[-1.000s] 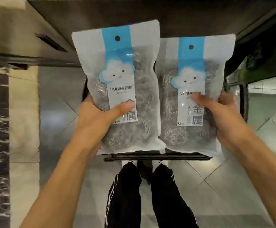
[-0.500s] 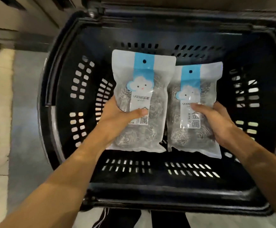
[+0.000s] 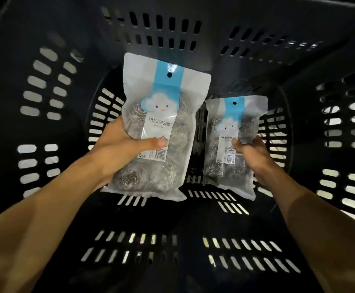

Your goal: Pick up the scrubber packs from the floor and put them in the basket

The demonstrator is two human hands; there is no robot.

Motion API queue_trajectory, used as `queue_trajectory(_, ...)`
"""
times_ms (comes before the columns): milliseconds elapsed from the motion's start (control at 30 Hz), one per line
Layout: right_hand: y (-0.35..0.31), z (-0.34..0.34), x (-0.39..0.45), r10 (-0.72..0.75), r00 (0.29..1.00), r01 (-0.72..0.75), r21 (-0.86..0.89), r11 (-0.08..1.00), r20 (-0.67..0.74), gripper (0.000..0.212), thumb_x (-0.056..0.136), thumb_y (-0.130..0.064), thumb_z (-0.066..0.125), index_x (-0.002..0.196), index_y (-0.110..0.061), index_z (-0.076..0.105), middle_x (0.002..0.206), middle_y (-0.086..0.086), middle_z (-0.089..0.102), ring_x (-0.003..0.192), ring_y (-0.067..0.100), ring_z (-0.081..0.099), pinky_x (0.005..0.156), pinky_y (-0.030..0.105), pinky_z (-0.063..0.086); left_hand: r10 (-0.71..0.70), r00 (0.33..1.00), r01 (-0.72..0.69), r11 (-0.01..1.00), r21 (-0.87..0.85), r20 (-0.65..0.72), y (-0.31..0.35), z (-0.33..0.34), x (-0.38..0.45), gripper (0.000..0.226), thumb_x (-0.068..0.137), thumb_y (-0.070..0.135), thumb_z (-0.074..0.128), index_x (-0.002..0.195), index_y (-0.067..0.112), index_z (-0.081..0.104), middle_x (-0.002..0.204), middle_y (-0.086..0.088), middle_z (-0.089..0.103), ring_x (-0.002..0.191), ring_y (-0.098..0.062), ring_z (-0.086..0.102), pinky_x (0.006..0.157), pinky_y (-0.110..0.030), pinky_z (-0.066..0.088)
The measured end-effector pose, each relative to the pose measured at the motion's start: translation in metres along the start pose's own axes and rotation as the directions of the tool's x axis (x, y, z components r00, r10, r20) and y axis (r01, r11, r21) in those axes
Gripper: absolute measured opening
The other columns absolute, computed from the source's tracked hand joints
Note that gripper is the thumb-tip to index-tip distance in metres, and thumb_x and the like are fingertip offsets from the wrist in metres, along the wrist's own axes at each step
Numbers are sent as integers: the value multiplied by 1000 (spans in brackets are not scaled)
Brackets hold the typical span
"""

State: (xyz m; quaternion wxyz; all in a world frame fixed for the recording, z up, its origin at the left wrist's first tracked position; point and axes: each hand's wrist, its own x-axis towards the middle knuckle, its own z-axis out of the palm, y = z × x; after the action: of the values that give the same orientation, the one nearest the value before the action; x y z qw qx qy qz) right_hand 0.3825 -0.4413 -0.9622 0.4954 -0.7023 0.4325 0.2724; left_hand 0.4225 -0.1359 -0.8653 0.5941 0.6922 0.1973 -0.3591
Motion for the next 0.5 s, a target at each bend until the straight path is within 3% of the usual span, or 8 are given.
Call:
queue_trajectory(100,3,2,10,14,1000,-13,-76,997,16,37,98,-35,69,131,-24,59,125,-1,70,116,24,66,106,49,47,-6,1000,6,1000,10,13,-1,-3,1,53,78,5,83,126,23,69,113,3,79,104,-15,76,96,-43,57)
queue_trajectory(200,30,2,46,-13,1000,16,-170,985,21,91,71,-76,75,144,-27,54,140,0,65,129,29,61,112,52,46,-5,1000,4,1000,25,21,0,-7,1,56,76,9,84,127,25,68,113,4,79,104,-16,76,96,-44,56)
queue_trajectory(233,20,8,36,-18,1000,20,-203,979,10,97,69,-78,76,146,-24,52,142,2,63,130,31,61,110,50,48,-1,1000,0,1000,28,24,0,-8,1,56,76,10,84,128,24,68,113,4,79,104,-16,76,96,-44,56)
queue_trajectory(300,-1,17,12,-15,996,-11,-284,959,-88,77,90,-53,73,149,-12,44,137,9,63,121,33,64,93,37,55,-3,1000,2,999,34,27,1,-8,1,56,76,10,83,128,23,68,113,3,79,104,-17,76,96,-43,56)
queue_trajectory(367,-8,22,1,-44,974,-50,-402,914,-221,68,97,-41,70,146,-6,38,127,12,57,103,30,63,71,28,49,-7,1000,7,1000,23,21,1,-5,-1,54,77,8,83,127,24,69,113,3,79,104,-16,76,95,-42,57)
queue_trajectory(433,-11,23,-10,-133,944,-36,-496,868,-303,69,97,-40,70,146,-8,33,132,17,51,108,30,60,73,32,44,-11,1000,11,1000,-5,1,-1,-2,-3,54,78,6,83,126,24,69,112,4,79,103,-14,76,95,-40,57)
queue_trajectory(500,-19,22,-28,-207,932,-16,-604,797,-298,68,99,-41,65,148,-9,30,139,19,44,124,35,54,83,39,48,-20,1000,20,1000,2,-13,-2,1,-5,56,76,7,85,127,25,68,112,6,79,104,-13,75,96,-41,57)
